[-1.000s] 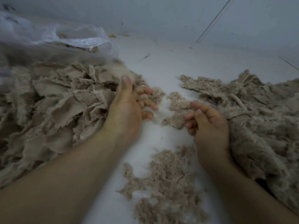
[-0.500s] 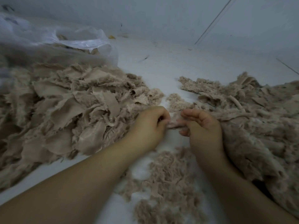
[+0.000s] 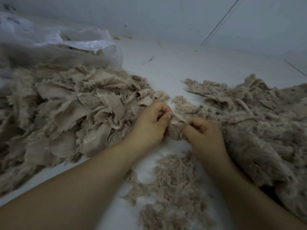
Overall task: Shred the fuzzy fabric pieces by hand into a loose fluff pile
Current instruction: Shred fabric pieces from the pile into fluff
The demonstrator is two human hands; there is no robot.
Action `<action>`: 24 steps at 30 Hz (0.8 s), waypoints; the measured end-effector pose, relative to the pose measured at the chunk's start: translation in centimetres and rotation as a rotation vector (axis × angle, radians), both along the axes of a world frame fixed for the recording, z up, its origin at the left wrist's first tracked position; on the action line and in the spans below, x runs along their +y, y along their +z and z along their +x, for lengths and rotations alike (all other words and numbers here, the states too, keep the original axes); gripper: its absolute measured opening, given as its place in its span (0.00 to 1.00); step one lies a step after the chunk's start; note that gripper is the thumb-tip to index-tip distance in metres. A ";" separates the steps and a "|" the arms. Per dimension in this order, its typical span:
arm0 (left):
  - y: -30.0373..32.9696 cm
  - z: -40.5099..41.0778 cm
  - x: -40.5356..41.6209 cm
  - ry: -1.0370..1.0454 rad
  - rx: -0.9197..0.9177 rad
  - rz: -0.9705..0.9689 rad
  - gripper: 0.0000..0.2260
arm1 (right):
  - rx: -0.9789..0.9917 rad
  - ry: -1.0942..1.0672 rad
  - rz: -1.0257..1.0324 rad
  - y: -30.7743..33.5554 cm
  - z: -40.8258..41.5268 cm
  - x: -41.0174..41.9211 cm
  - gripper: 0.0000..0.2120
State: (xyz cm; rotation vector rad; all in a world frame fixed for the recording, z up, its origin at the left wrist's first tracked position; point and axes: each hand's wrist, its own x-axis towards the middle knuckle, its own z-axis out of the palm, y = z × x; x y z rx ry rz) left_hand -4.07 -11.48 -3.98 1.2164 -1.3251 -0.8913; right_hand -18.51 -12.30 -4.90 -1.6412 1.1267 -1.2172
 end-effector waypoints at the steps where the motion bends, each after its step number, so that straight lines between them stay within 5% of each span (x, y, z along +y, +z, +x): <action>1: 0.1 0.0 0.1 -0.019 -0.004 0.000 0.08 | -0.001 -0.009 0.000 0.0 0.0 0.0 0.13; 5: 0.2 0.0 0.2 -0.059 -0.008 0.039 0.07 | -0.066 -0.042 0.014 -0.1 -0.2 -0.2 0.19; 13: -0.3 0.7 -0.3 0.050 0.478 0.104 0.13 | -0.167 -0.102 0.074 -0.4 -0.4 -0.7 0.20; 20: -0.3 1.3 0.0 -0.174 0.310 0.085 0.10 | -0.189 -0.113 0.034 -0.5 -0.3 -0.7 0.21; 22: 0.0 1.9 0.4 -0.364 0.213 0.105 0.15 | -0.215 -0.140 0.031 -0.6 -0.4 -0.8 0.21; 24: 0.1 1.7 0.3 -0.338 0.098 0.125 0.20 | -0.225 -0.154 0.040 -0.7 -0.5 -0.9 0.20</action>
